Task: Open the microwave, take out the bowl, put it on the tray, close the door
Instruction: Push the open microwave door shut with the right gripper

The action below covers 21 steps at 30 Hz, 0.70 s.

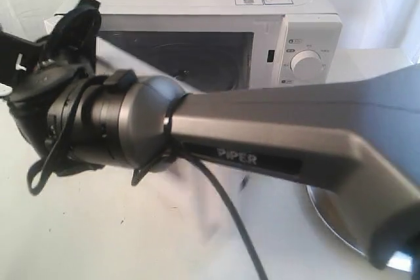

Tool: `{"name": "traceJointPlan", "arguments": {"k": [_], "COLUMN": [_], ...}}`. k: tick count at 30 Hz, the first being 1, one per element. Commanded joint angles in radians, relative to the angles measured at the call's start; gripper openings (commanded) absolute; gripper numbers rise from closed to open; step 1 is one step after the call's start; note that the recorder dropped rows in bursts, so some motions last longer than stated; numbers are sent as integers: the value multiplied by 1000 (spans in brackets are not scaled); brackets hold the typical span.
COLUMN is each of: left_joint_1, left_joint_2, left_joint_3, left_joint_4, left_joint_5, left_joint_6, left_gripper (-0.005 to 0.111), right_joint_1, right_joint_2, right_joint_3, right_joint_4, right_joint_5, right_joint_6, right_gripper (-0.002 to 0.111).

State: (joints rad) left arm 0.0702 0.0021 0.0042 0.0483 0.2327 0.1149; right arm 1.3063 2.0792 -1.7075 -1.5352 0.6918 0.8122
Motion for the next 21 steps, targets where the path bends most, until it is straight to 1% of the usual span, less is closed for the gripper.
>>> {"name": "traceJointPlan", "arguments": {"k": [1,3,6,12,16,18,19,21], "left_joint_1": [-1,-1,-1,-1,-1,-1,-1,-1], "left_joint_2": [-2,-2,-2,-2,-2,-2,-2,-2], "left_joint_3": [-4,-4,-4,-4,-4,-4,-4,-4], "left_joint_4": [-4,-4,-4,-4,-4,-4,-4,-4], "left_joint_5": [0,0,0,0,0,0,0,0], "left_joint_6": [-6,-6,-6,-6,-6,-6,-6,-6], "left_gripper": [0,0,0,0,0,0,0,0], "right_joint_1": [-50,-83,-125,-170,-170,-154,-145,-122], "right_joint_2": [17,17,12,6,6,-7,-18,-62], "right_joint_3": [19,19,21,23,23,23,23,23], "right_joint_4": [-23,-49,-22,92,103,103,101,155], "right_joint_5": [417,529,529,529,529,529,529,529], "right_joint_6": [-175,-209,-208,-229,-229,-238,-259,-328], "right_gripper": [0,0,0,0,0,0,0,0]}}
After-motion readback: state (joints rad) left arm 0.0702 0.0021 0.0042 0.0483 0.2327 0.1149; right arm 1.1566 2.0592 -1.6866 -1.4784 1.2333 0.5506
